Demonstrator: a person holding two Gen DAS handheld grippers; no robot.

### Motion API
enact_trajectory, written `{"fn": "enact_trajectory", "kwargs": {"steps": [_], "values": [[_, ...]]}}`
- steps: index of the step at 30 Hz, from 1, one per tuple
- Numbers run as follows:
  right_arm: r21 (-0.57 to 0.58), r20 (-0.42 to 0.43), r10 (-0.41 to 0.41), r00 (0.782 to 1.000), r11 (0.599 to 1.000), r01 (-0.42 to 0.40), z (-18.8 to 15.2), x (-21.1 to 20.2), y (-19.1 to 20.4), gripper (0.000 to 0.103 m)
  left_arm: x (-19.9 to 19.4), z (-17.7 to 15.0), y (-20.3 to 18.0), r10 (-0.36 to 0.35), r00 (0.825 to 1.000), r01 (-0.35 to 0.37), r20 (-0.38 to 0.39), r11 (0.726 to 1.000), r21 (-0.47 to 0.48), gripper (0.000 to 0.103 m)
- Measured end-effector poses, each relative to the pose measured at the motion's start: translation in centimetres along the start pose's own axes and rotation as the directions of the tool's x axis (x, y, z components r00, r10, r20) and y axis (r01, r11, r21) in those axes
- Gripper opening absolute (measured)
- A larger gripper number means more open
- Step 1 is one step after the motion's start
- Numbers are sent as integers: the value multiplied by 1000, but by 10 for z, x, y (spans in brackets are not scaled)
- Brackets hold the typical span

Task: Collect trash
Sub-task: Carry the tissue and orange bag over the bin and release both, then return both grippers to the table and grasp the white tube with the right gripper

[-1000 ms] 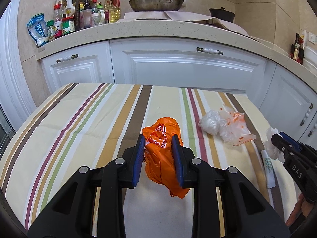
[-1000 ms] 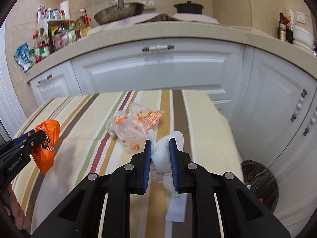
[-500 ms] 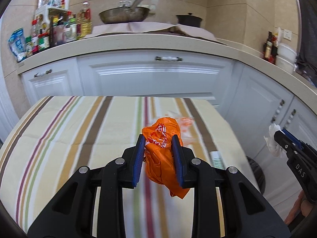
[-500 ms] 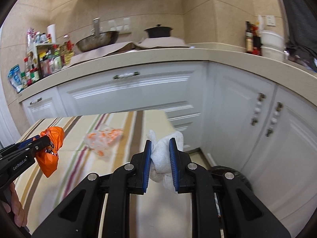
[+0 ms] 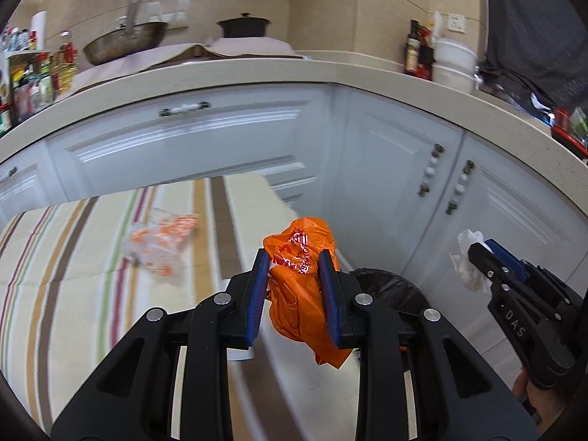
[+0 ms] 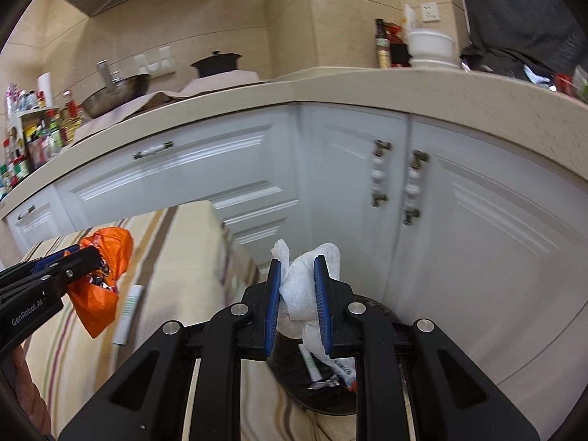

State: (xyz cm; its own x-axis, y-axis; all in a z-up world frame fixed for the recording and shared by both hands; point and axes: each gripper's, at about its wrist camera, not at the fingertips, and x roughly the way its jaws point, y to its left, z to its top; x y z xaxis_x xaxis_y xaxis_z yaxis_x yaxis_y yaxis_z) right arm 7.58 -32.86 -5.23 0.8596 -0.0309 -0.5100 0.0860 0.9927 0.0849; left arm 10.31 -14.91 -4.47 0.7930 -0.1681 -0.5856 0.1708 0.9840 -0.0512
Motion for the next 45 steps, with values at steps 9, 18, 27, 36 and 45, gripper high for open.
{"fn": "enact_trajectory", "kwargs": {"steps": [9, 18, 27, 36, 45], "values": [[29, -14, -49, 999, 998, 49, -7, 17, -46, 19, 43, -2, -64, -45, 998, 47, -33, 997, 68, 27], [44, -45, -68, 997, 997, 70, -15, 49, -69, 19, 88, -3, -100, -63, 994, 71, -88, 993, 93, 27], [75, -75, -88, 993, 993, 94, -22, 77, -87, 27, 129, -5, -120, -60, 987, 76, -149, 991, 108, 38], [67, -73, -102, 992, 992, 107, -18, 71, -83, 34, 122, -2, -103, -54, 988, 67, -145, 994, 84, 56], [64, -34, -43, 999, 997, 45, -2, 46, -38, 40, 73, 5, -46, -17, 996, 20, -87, 999, 38, 61]]}}
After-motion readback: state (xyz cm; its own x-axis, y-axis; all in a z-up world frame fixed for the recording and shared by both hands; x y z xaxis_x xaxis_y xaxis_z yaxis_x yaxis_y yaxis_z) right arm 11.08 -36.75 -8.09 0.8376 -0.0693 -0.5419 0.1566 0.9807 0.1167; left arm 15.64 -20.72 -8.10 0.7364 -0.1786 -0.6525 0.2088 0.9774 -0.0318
